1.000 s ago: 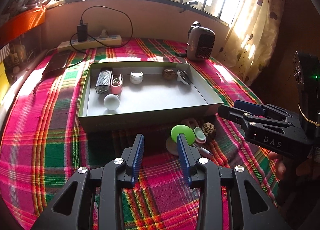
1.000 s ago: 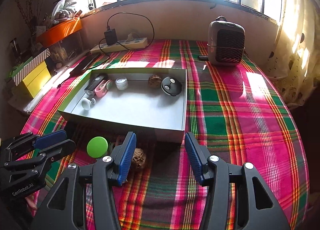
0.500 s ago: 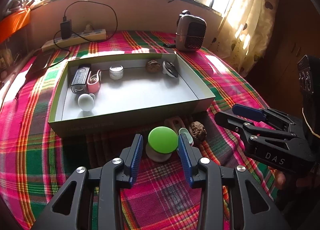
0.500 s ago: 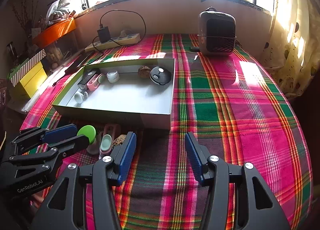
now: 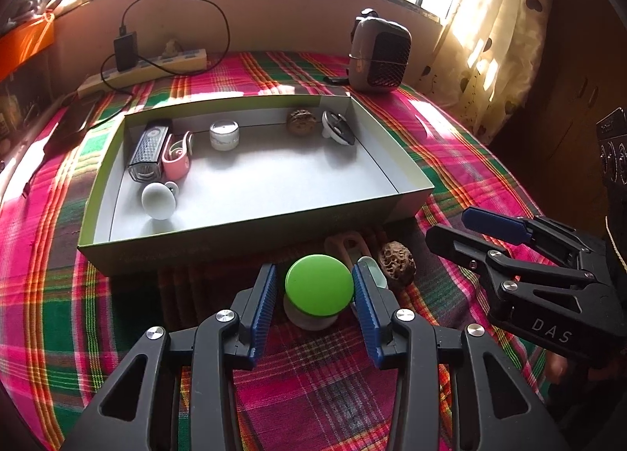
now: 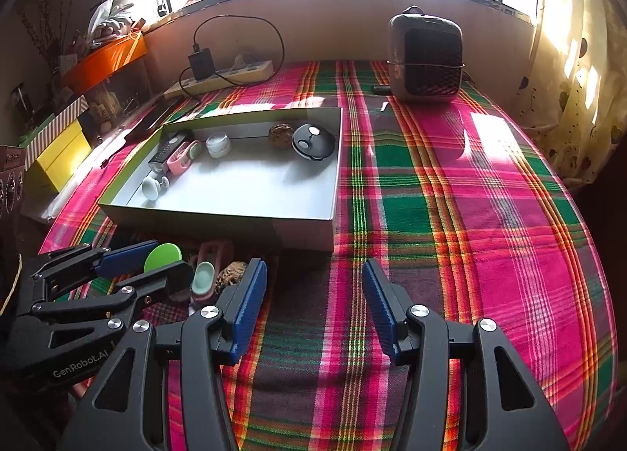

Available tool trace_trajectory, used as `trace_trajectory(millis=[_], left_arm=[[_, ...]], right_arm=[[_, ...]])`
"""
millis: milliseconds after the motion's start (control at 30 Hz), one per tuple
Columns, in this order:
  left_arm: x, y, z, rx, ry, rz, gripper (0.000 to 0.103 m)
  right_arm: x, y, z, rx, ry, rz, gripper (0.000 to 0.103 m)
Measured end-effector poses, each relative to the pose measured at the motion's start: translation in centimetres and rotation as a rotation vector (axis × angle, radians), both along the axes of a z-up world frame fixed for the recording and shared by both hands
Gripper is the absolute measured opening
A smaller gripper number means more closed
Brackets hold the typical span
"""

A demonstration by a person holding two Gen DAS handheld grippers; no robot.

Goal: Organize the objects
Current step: 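Move the left tool to the green-lidded container while the right tool approaches the brown walnut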

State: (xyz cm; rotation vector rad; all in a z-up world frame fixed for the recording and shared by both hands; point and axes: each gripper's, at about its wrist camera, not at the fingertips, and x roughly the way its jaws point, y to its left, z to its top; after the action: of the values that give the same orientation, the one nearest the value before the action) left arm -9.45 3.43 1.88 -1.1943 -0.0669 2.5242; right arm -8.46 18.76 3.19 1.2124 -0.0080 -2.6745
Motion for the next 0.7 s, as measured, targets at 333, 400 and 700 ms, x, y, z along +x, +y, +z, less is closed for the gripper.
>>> trace_trajectory(millis=[333,400,700], left_arm=[[-0.2,-1.7,0.1,-0.002,0.003,0.057,0.035],[-0.1,-2.0,0.1,-0.021,0.011,0.068,0.033],[0.5,-3.4,0.3,-0.036,0.03,0.083,0.033]], right_arm=[[0.1,-0.5,-0.2,-0.008,-0.006,0.016,0.052],[0.3,-0.7,-0.1,-0.015,0.001,0.019,0.052],[0.5,-2.8,-0.4,0.003,0.003,0.078,0.052]])
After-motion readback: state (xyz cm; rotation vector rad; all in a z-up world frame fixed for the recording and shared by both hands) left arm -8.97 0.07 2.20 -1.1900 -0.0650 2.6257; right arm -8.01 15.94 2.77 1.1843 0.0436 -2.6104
